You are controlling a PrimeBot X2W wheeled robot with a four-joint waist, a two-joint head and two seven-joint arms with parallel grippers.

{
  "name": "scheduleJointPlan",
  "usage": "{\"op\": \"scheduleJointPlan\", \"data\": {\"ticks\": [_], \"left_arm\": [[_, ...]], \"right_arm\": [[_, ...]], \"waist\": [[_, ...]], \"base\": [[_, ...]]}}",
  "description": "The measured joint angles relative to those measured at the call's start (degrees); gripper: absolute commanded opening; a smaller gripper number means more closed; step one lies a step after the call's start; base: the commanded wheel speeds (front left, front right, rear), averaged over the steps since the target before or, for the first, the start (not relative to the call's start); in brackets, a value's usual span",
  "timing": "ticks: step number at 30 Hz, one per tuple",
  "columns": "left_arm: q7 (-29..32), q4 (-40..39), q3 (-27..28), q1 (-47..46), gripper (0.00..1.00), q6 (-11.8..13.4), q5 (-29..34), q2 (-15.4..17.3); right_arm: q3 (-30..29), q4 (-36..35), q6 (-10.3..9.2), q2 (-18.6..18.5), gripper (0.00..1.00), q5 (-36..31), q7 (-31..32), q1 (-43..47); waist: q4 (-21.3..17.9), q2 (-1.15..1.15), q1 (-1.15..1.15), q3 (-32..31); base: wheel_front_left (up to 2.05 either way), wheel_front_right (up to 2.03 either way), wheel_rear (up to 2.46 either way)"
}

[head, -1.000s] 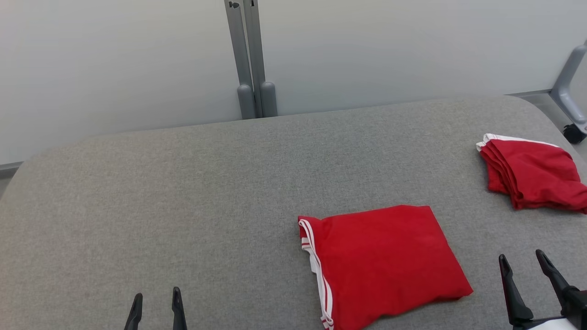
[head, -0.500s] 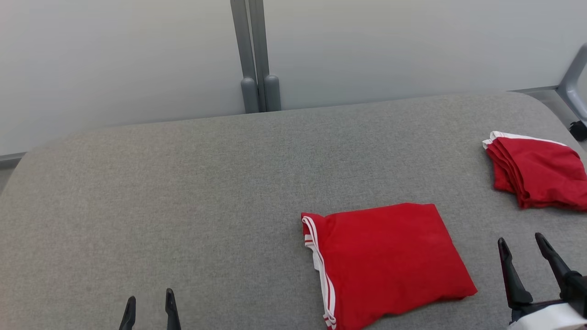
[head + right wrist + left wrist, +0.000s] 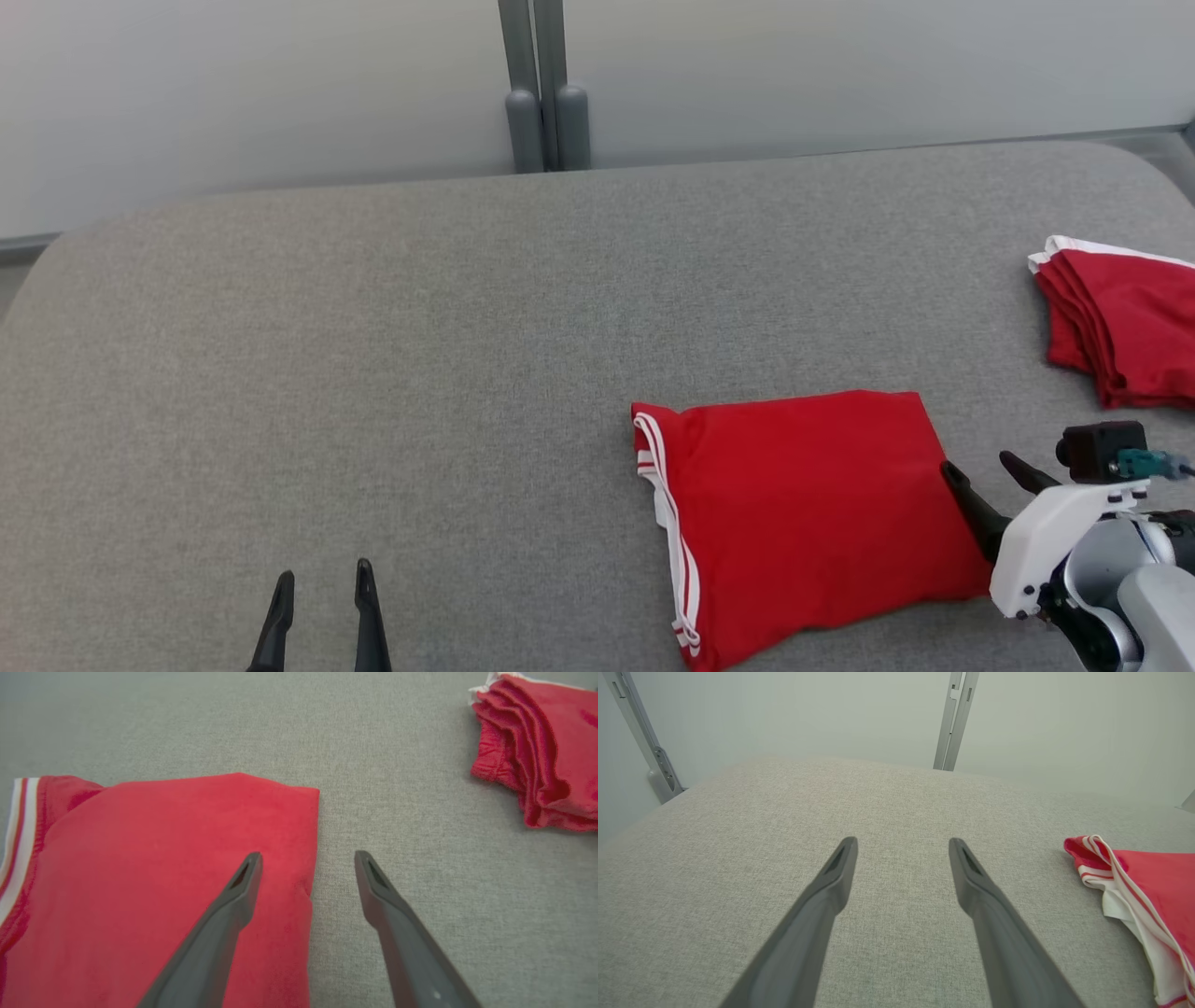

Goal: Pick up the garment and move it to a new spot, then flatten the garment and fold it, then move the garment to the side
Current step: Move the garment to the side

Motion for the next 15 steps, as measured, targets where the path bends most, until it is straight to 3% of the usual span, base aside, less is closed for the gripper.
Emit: {"op": "scheduleJointPlan", "data": {"ticks": [9, 10, 11, 15], "left_arm": [[0.0, 0.3, -2.1, -2.8, 1.0, 0.8, -0.2, 0.0], [0.0, 0.3, -2.2, -2.9, 1.0, 0.8, -0.3, 0.0], [0.0, 0.3, -2.3, -3.0, 1.0, 0.9, -0.3, 0.0], [0.0, -0.3, -2.5, -3.8, 1.0, 1.1, -0.5, 0.0]], "right_arm": [[4.2, 11.2, -0.07, 1.2, 1.0, 7.6, 7.4, -6.7], [4.8, 11.2, -0.07, 1.0, 0.06, 8.4, 7.4, -7.2], [5.1, 11.2, -0.07, 0.8, 0.0, 9.7, 7.4, -7.8], [5.8, 9.6, 0.0, -0.3, 0.0, 12.8, 4.5, -11.7]], "waist": [[3.1, 0.0, 0.0, 4.3], [3.5, 0.0, 0.0, 4.6], [3.9, 0.0, 0.0, 4.8], [4.3, 0.0, 0.0, 6.2]], "base": [[0.0, 0.0, 0.0], [0.0, 0.0, 0.0], [0.0, 0.0, 0.0], [0.0, 0.0, 0.0]]}}
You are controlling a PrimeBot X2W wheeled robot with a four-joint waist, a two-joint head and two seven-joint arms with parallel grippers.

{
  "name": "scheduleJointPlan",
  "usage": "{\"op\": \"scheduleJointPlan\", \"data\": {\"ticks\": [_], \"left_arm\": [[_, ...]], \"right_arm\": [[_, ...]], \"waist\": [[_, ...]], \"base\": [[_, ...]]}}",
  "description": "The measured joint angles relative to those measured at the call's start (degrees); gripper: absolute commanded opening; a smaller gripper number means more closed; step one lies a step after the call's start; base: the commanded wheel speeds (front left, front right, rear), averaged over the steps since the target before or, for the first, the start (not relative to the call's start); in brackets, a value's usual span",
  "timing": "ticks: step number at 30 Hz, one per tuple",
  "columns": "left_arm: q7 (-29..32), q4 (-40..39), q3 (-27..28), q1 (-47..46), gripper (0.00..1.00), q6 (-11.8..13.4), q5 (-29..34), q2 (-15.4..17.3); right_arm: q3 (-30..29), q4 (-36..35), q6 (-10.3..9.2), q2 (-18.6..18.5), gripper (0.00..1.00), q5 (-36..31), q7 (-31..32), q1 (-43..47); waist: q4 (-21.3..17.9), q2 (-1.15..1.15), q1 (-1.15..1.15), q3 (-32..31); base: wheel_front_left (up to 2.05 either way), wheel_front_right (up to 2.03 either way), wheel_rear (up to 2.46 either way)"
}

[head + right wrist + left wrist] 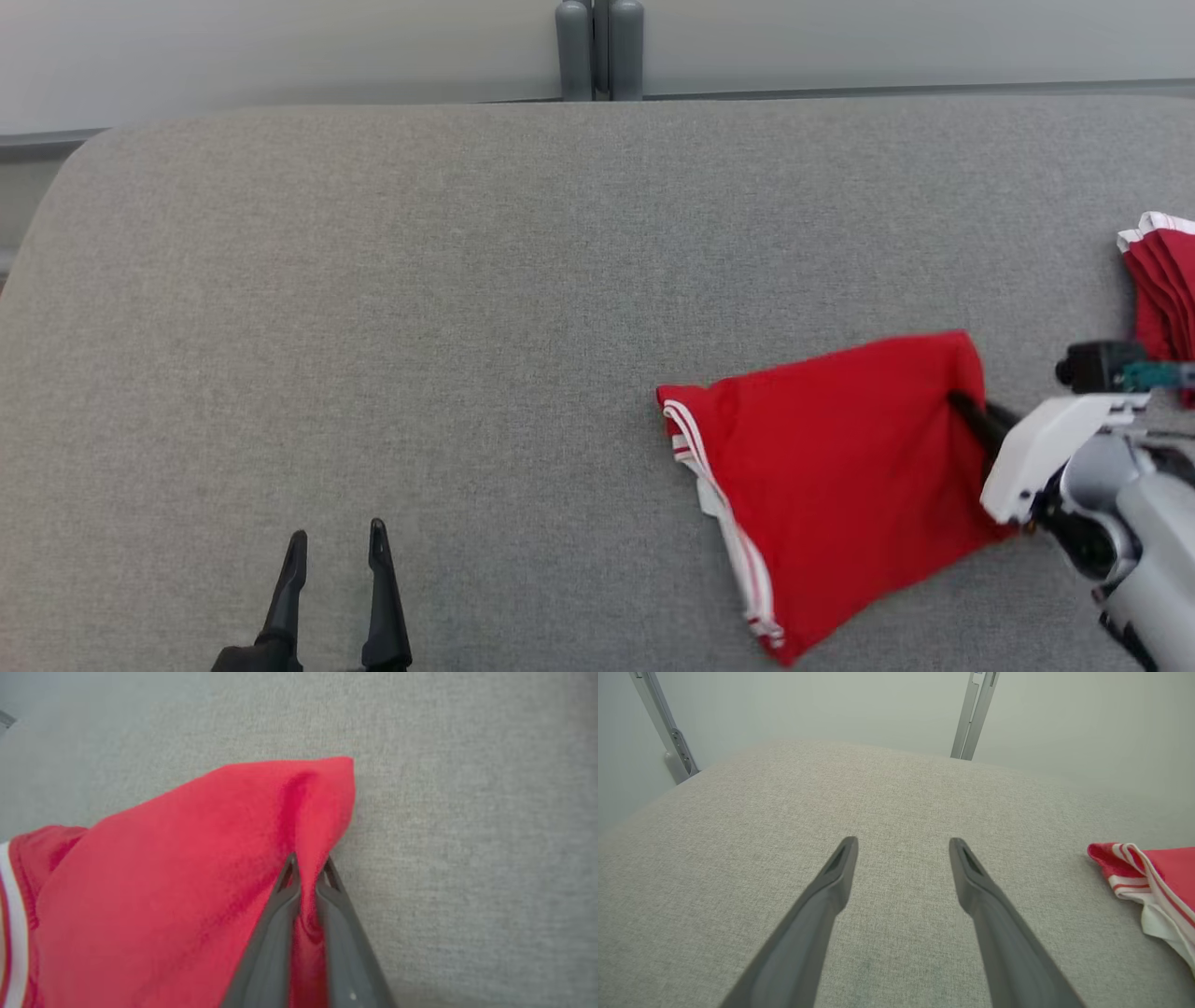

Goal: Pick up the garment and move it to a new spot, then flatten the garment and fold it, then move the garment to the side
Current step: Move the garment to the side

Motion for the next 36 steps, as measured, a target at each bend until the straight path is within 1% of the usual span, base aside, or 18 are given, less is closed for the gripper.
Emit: {"op": "scheduleJointPlan", "data": {"ticks": [2, 6, 11, 13, 18, 21, 24, 25, 26, 32, 36], "left_arm": [[0.0, -0.2, -0.3, -0.8, 1.0, 0.1, 0.1, 0.0], [0.0, -0.5, -0.7, -2.9, 1.0, -0.1, 0.7, 0.0], [0.0, -0.4, -1.5, -5.1, 1.0, -0.1, 1.3, 0.0], [0.0, 0.0, -1.9, -5.7, 1.0, -0.3, 1.6, 0.0], [0.0, 1.2, -2.7, -6.9, 1.0, -0.9, 3.0, 0.0], [0.0, 1.8, -3.4, -7.7, 1.0, -1.2, 3.2, 0.0], [0.0, 2.0, -3.6, -8.4, 1.0, -1.2, 3.4, 0.0], [0.0, 2.1, -3.6, -8.5, 1.0, -1.4, 3.5, 0.0], [0.0, 2.2, -3.6, -8.6, 1.0, -1.4, 3.5, 0.0], [0.0, 2.7, -3.3, -8.6, 1.0, -1.3, 3.3, 0.0], [0.0, 2.1, -2.1, -7.7, 1.0, -0.8, 2.4, 0.0]], "right_arm": [[-1.2, 0.0, 0.01, -1.8, 0.0, 0.7, -1.7, -4.5], [-3.3, 1.3, 0.0, -5.5, 0.0, 1.3, -2.2, -12.7], [-6.4, 3.6, 0.0, -11.1, 0.0, 0.5, -2.6, -18.3], [-8.0, 5.0, -0.01, -12.8, 0.0, 0.0, -2.7, -19.8], [-10.7, 7.1, -0.01, -15.0, 0.0, -1.0, -2.6, -23.3], [-11.7, 8.4, 0.0, -15.2, 0.0, -2.0, -2.2, -25.0], [-13.7, 11.3, 0.0, -15.2, 0.0, -3.4, -2.2, -26.9], [-14.3, 12.5, 0.0, -15.3, 0.31, -4.3, -2.8, -27.5], [-15.0, 14.1, 0.0, -15.3, 1.0, -5.8, -3.7, -28.1], [-16.8, 21.4, 0.0, -16.7, 1.0, -17.3, -11.7, -28.3], [-17.5, 22.4, 0.0, -16.5, 1.0, -23.3, -20.1, -26.0]], "waist": [[-0.3, 0.0, 0.0, 0.9], [-1.4, 0.0, 0.0, 2.9], [-3.1, 0.0, 0.0, 5.7], [-3.8, 0.0, 0.0, 6.9], [-5.6, 0.0, 0.0, 9.1], [-6.4, 0.0, 0.0, 10.1], [-7.0, 0.0, 0.0, 11.0], [-7.2, 0.0, 0.0, 11.2], [-7.3, 0.0, 0.0, 11.4], [-7.2, 0.0, 0.0, 10.5], [-7.0, 0.0, 0.0, 8.8]], "base": [[0.0, 0.0, 0.0], [0.0, 0.0, 0.0], [0.0, 0.0, 0.0], [0.0, 0.0, 0.0], [0.0, 0.0, 0.0], [0.0, 0.0, 0.0], [0.0, 0.0, 0.0], [0.0, 0.0, 0.0], [0.0, 0.0, 0.0], [0.0, 0.0, 0.0], [0.0, 0.0, 0.0]]}}
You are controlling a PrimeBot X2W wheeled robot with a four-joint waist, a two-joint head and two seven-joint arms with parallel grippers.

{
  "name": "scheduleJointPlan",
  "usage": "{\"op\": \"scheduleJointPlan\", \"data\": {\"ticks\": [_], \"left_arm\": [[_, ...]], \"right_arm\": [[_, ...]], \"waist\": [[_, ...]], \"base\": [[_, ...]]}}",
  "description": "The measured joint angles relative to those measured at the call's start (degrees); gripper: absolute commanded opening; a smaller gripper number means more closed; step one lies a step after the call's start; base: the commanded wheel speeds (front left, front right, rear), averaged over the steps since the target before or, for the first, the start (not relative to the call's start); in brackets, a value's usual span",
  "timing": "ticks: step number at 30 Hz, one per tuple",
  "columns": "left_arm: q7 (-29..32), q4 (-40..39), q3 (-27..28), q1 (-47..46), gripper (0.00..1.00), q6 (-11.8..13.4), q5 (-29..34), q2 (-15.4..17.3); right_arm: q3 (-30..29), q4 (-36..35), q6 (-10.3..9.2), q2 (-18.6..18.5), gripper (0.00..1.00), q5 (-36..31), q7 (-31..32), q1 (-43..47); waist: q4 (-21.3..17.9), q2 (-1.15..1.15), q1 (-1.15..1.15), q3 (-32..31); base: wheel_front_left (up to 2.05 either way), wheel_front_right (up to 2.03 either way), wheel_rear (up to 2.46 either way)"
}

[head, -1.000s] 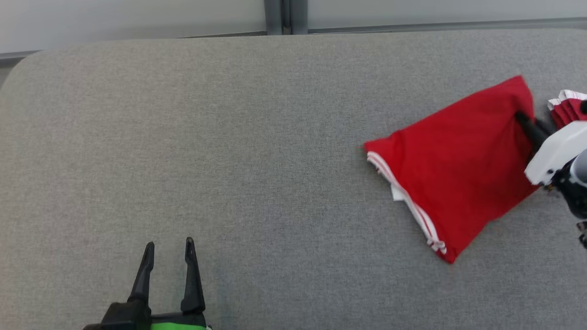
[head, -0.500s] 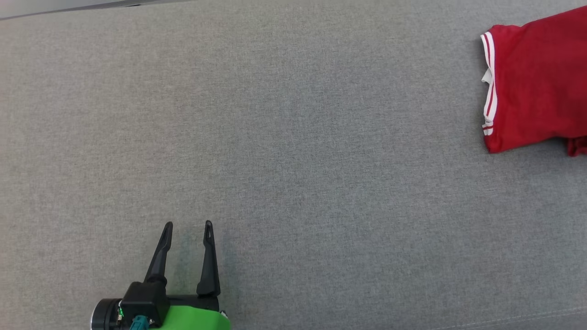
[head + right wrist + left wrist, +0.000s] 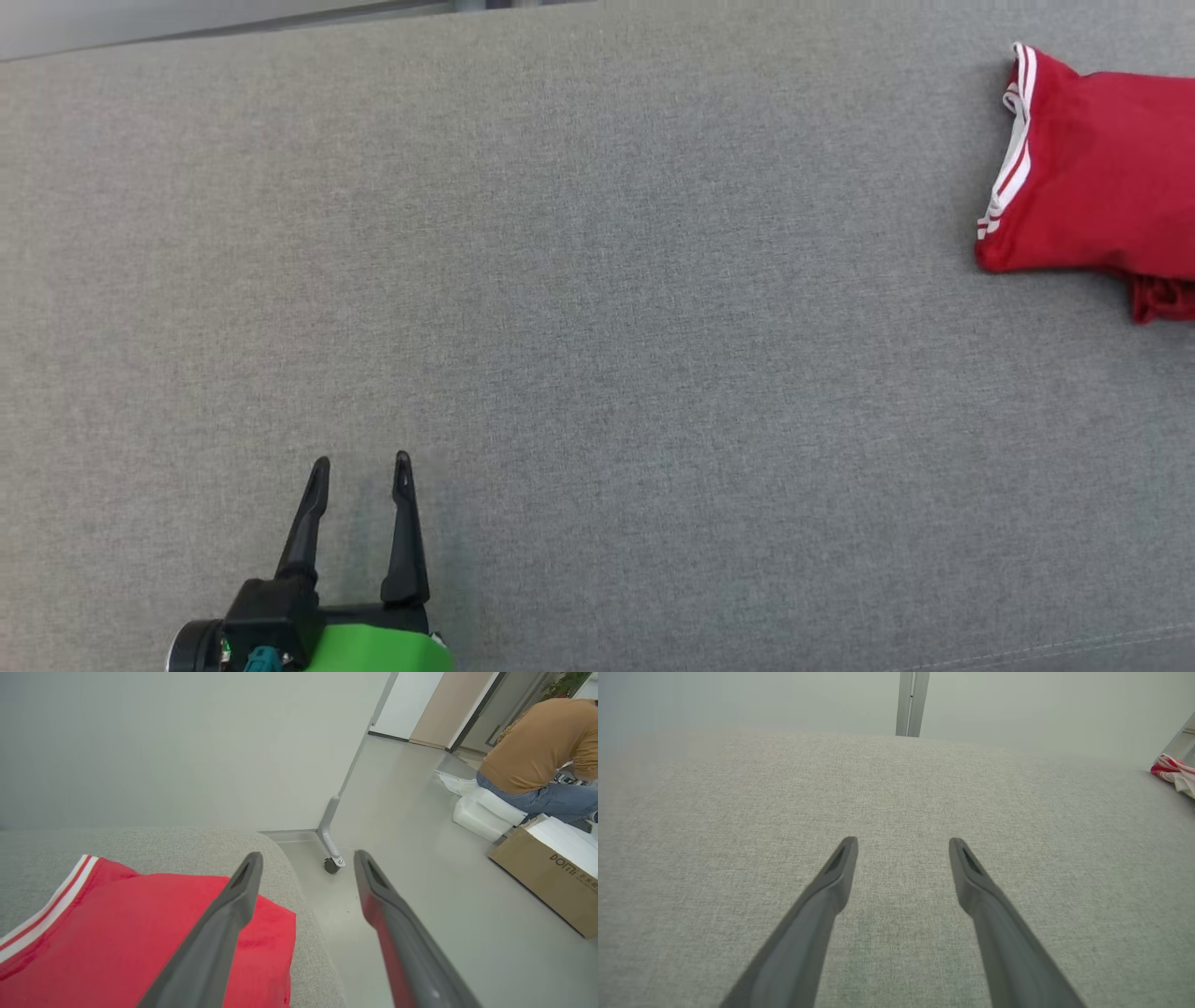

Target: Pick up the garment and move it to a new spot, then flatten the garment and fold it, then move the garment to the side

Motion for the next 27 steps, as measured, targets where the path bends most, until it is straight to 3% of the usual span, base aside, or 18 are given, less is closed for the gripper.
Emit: {"op": "scheduleJointPlan", "data": {"ticks": [5, 11, 17, 21, 27], "left_arm": [[0.0, -1.6, 1.9, 2.6, 1.0, 0.6, -1.3, 0.0], [0.0, -2.5, 5.0, 5.7, 1.0, 1.9, -2.4, 0.0], [0.0, -1.7, 6.4, 7.8, 1.0, 1.9, -2.9, 0.0], [0.0, -0.9, 7.5, 8.2, 1.0, 1.4, -2.7, 0.0], [0.0, 0.2, 8.6, 8.6, 1.0, 1.1, -2.9, 0.0]], "right_arm": [[0.3, -5.9, 0.0, 3.7, 1.0, -5.0, -4.8, 7.6], [-4.0, -26.9, 0.01, 12.4, 1.0, -9.6, -5.0, 26.7], [-5.5, -41.0, 0.0, 21.9, 1.0, -14.5, -5.0, 42.9], [-5.6, -45.4, 0.0, 26.8, 1.0, -16.0, -5.0, 49.0], [-5.8, -45.7, 0.0, 30.7, 1.0, -17.1, -5.0, 52.0]], "waist": [[0.1, 0.0, 0.0, -3.4], [0.3, 0.0, 0.0, -8.9], [0.8, 0.0, 0.0, -13.8], [1.3, 0.0, 0.0, -16.1], [1.8, 0.0, 0.0, -17.6]], "base": [[0.0, 0.0, 0.0], [0.0, 0.0, 0.0], [0.0, 0.0, 0.0], [0.0, 0.0, 0.0], [0.0, 0.0, 0.0]]}}
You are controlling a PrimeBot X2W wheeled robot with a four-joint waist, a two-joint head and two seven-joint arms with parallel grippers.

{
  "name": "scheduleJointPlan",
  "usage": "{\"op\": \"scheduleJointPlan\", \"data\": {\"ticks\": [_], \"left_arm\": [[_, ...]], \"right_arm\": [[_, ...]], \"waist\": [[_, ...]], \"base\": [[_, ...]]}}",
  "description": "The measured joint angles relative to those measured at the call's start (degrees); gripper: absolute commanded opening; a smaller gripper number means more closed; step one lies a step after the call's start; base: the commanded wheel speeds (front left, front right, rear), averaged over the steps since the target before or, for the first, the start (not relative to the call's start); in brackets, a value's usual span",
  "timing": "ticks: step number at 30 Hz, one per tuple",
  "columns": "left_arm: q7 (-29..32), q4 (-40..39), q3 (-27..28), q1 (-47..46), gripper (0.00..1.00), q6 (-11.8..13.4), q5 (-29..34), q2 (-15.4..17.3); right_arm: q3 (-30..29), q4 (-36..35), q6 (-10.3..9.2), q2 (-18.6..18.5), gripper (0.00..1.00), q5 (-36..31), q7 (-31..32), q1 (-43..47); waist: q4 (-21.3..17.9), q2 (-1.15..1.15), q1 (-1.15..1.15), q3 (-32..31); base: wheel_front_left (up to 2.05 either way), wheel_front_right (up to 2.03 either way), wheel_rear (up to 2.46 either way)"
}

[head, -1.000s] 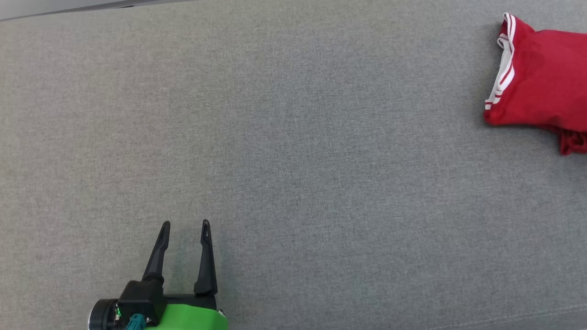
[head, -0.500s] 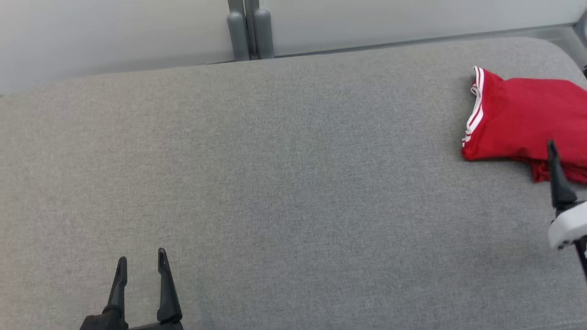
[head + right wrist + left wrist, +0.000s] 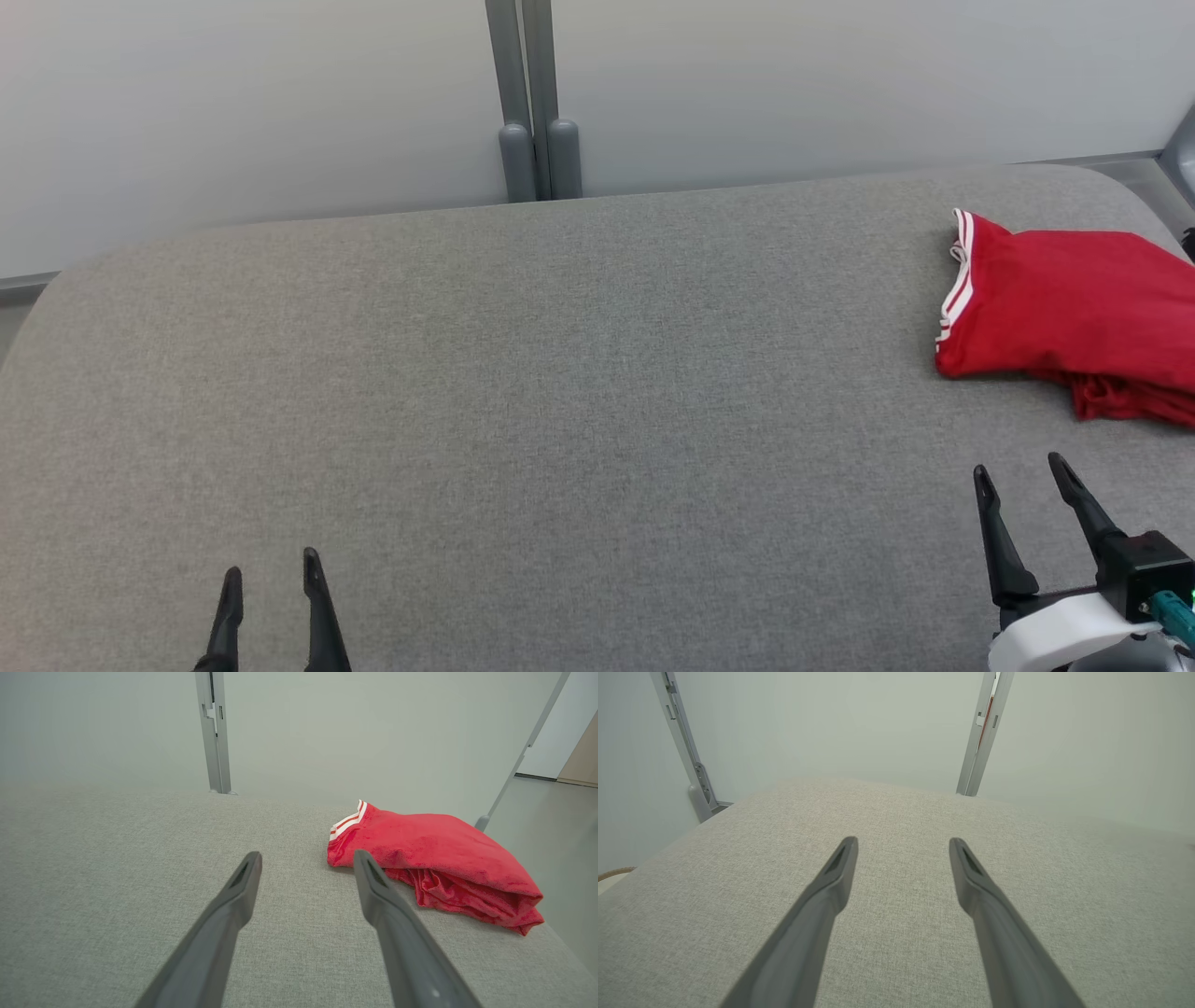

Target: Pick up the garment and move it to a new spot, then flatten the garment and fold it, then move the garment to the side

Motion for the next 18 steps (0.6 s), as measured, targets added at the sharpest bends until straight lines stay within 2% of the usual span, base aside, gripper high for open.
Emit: {"op": "scheduleJointPlan", "data": {"ticks": [2, 3, 9, 18], "left_arm": [[0.0, 0.7, -0.6, 0.1, 1.0, -1.9, -0.5, 0.0], [0.0, 1.3, -0.8, 0.2, 0.0, -2.3, -0.5, 0.0], [0.5, 3.8, -1.1, 0.2, 0.0, -2.4, -1.1, -0.2], [2.5, 4.7, -0.7, -1.0, 0.0, -3.6, -11.0, -0.1]], "right_arm": [[-0.2, 0.5, 0.0, 0.8, 1.0, -0.4, 0.0, 0.2], [-0.2, 1.0, 0.01, 1.2, 0.0, -0.3, 0.0, 0.3], [0.1, 3.7, 0.02, 2.8, 0.0, 0.5, 0.7, 0.5], [-0.3, 4.0, 0.02, 3.3, 0.0, 10.9, 3.3, 0.1]], "waist": [[0.1, 0.0, 0.0, -0.2], [0.2, 0.0, 0.0, -0.2], [0.2, 0.0, 0.0, -0.2], [0.3, 0.0, 0.0, -0.2]], "base": [[0.0, 0.0, 0.0], [0.0, 0.0, 0.0], [0.0, 0.0, 0.0], [0.0, 0.0, 0.0]]}}
